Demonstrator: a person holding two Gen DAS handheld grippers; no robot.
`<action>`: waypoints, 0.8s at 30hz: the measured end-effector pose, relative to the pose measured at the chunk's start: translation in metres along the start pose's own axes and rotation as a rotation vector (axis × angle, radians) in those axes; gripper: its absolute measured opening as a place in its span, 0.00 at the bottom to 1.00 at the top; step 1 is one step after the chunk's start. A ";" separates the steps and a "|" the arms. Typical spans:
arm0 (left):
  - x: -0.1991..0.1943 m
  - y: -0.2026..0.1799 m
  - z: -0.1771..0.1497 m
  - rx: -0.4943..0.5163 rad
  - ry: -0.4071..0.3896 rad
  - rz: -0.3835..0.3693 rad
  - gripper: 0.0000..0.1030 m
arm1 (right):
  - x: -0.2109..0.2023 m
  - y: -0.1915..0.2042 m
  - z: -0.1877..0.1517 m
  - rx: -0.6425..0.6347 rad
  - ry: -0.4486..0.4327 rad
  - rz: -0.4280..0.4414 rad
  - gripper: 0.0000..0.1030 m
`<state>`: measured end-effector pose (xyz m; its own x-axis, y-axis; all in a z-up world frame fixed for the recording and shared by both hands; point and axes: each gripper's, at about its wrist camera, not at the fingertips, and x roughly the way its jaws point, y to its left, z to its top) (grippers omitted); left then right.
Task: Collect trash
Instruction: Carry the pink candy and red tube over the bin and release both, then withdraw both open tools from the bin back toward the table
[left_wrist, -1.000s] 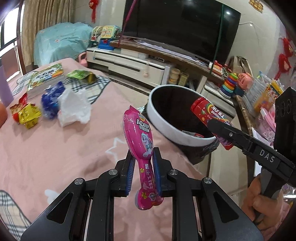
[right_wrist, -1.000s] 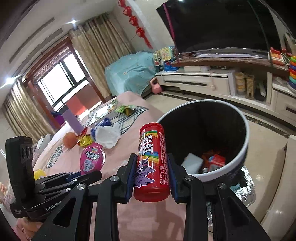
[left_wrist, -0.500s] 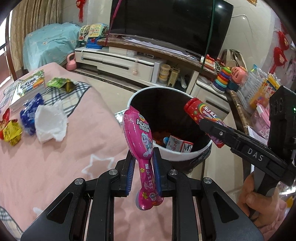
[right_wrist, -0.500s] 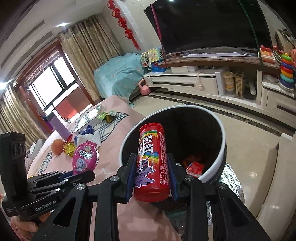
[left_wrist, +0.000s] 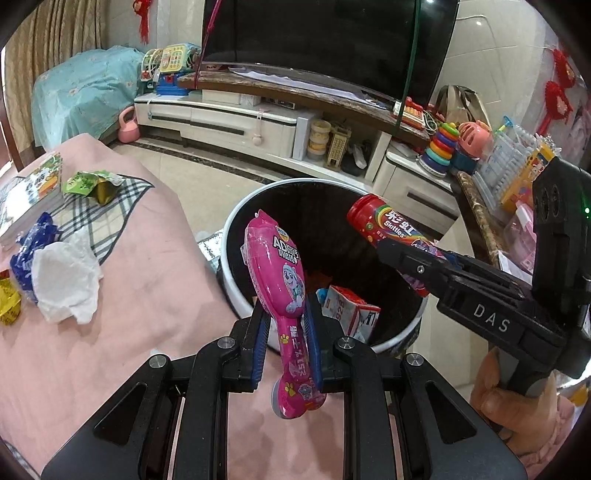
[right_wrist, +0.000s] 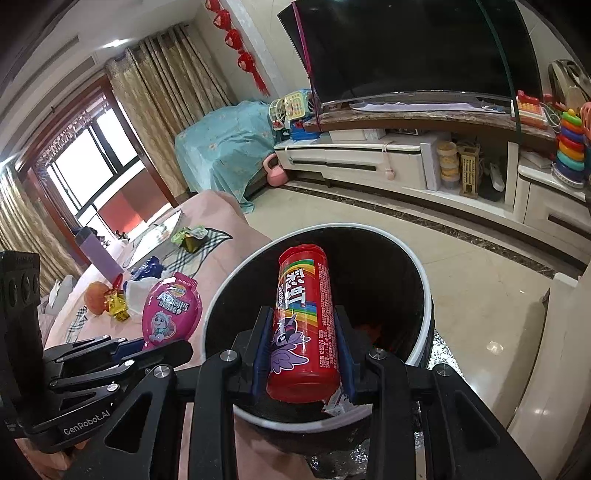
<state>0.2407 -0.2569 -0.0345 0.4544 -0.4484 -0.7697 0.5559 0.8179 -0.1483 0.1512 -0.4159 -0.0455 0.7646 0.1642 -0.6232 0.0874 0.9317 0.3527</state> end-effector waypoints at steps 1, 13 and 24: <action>0.001 0.000 0.000 -0.001 0.003 0.000 0.17 | 0.002 -0.001 0.001 0.000 0.004 -0.003 0.31; 0.018 -0.003 0.011 -0.007 0.041 -0.005 0.27 | 0.017 -0.013 0.011 0.006 0.028 -0.030 0.33; -0.006 0.021 -0.004 -0.082 -0.013 0.002 0.65 | 0.006 -0.014 0.013 0.044 -0.003 -0.007 0.55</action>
<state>0.2470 -0.2357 -0.0353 0.4649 -0.4515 -0.7616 0.4965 0.8452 -0.1980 0.1626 -0.4323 -0.0455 0.7659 0.1563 -0.6237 0.1207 0.9178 0.3782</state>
